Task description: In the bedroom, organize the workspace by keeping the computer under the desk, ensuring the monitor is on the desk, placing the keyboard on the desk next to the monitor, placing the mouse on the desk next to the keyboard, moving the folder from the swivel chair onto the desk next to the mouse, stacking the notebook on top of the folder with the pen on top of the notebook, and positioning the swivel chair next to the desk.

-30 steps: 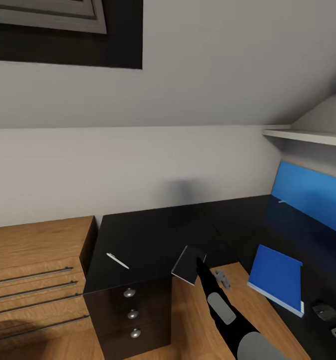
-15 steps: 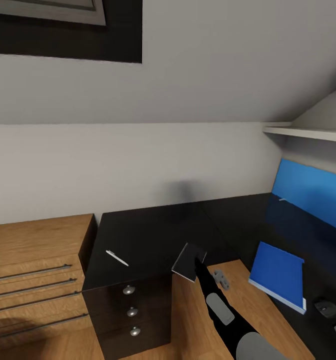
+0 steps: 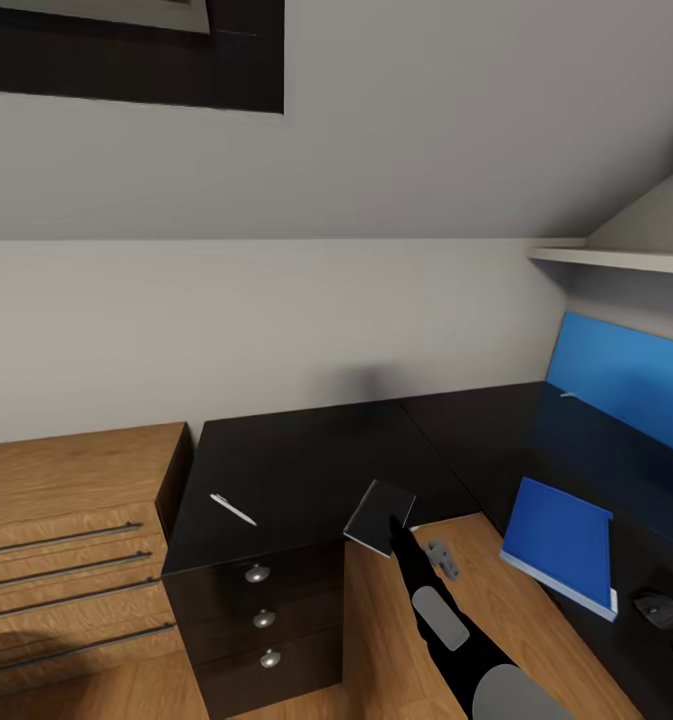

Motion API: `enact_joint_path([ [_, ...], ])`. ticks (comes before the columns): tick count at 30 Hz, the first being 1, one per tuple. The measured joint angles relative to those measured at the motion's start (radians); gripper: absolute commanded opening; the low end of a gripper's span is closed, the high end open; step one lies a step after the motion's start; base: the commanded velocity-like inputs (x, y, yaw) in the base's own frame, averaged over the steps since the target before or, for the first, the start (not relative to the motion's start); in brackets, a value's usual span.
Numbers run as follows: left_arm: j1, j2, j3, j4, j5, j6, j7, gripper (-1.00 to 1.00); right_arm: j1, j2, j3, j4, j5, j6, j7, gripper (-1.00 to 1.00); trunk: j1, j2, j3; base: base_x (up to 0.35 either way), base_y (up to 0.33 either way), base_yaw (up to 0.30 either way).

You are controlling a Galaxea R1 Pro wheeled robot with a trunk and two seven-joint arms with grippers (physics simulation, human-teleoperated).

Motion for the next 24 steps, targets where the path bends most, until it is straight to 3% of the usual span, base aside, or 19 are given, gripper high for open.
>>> enact_joint_path([
  [18,0.000,0.001,0.000,0.001,0.000,0.000,0.000,1.00,0.000,0.026,0.001,0.001,0.001,0.003,0.001,1.00,0.069,-0.126,-0.056,0.000,0.000,0.000],
  [24,0.000,0.001,0.000,0.001,-0.001,0.000,0.000,1.00,0.000,0.033,0.001,0.001,0.002,0.006,0.002,1.00,0.069,-0.126,-0.057,0.000,0.000,0.000],
])
